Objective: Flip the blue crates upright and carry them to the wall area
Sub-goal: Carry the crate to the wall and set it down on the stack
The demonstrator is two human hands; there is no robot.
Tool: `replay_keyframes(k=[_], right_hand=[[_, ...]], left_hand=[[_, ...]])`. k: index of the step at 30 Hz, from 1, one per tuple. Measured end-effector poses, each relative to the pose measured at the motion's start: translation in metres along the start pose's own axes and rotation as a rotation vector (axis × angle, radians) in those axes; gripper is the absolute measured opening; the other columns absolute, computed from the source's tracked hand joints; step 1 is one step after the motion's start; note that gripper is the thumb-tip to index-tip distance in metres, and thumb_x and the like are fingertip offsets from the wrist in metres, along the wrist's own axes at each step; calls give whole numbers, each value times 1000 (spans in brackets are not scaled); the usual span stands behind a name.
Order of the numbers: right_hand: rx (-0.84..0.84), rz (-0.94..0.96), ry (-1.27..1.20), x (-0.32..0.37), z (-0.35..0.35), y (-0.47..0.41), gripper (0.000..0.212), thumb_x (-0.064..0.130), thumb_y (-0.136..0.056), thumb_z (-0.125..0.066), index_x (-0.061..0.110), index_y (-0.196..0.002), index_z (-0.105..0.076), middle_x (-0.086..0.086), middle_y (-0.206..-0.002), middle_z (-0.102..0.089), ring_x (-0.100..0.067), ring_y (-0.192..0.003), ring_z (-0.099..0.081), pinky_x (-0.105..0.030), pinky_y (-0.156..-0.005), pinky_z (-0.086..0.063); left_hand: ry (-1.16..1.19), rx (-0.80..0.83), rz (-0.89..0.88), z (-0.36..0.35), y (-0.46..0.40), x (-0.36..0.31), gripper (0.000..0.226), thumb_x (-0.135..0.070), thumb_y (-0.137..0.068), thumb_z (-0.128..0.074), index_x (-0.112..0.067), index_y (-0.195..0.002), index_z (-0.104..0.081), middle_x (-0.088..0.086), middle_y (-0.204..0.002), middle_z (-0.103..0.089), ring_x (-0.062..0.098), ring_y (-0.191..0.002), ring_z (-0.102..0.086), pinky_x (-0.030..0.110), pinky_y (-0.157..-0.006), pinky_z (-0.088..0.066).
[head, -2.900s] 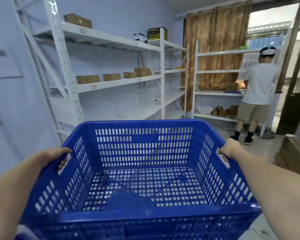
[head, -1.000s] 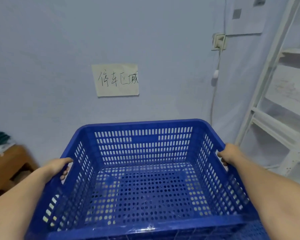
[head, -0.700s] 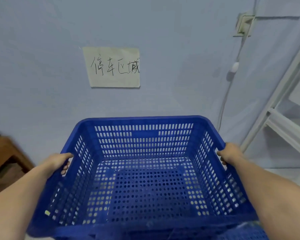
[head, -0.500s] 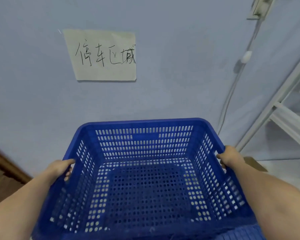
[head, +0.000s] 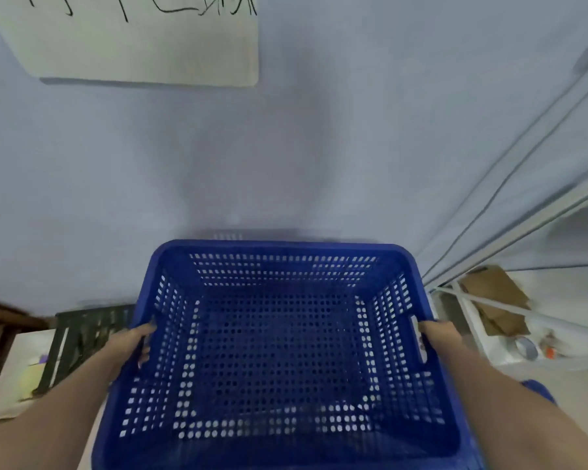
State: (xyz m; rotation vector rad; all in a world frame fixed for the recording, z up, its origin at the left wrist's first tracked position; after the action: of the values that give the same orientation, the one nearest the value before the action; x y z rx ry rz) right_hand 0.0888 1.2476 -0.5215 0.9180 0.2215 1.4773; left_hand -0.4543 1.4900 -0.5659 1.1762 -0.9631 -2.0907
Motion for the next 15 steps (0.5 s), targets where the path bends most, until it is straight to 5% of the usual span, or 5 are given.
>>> replay_keyframes(k=[4,7,15], right_hand=[[12,-27,-35,5,-21,-33,5,3,-85,-53,-2,-86,-51,-15,-66,-49,-25,-57,-45,-35,-60,-40],[64,-85,-76,4,-33,-59,16,2,-87,-51,1,-71,-48,-13,-64,-46,-25,-57,-42,-32,-57,-36],[187,-197,-125,1,-70,-115,7,5,-86,-49,0,-84,-53,-17,-77,-56,-30,-66,-53,-35,-59,-47]], left_hand=[[4,11,86,-23,-28,4,30,-23,-94,-55,-6,-72,-45,13,-61,-43,26,-51,-40,31,-49,-37],[13,33,125,-38,-45,9,34,-27,-95,-53,-7,-67,-45,12,-61,-44,26,-53,-41,33,-52,-37],[54,25,211,-57,-104,28,32,-37,-88,-58,-8,-101,-55,13,-83,-61,30,-70,-59,40,-65,-52]])
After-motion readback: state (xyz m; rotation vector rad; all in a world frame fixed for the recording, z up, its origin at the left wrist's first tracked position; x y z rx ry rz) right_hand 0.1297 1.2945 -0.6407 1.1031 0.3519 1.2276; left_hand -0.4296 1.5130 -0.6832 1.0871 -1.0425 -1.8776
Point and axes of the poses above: each hand's wrist, its own y-axis away from the middle knuckle, its own z-axis out of the back of the hand, x = y × z, the point moved 4 cm from there along -y, towards the middle knuckle
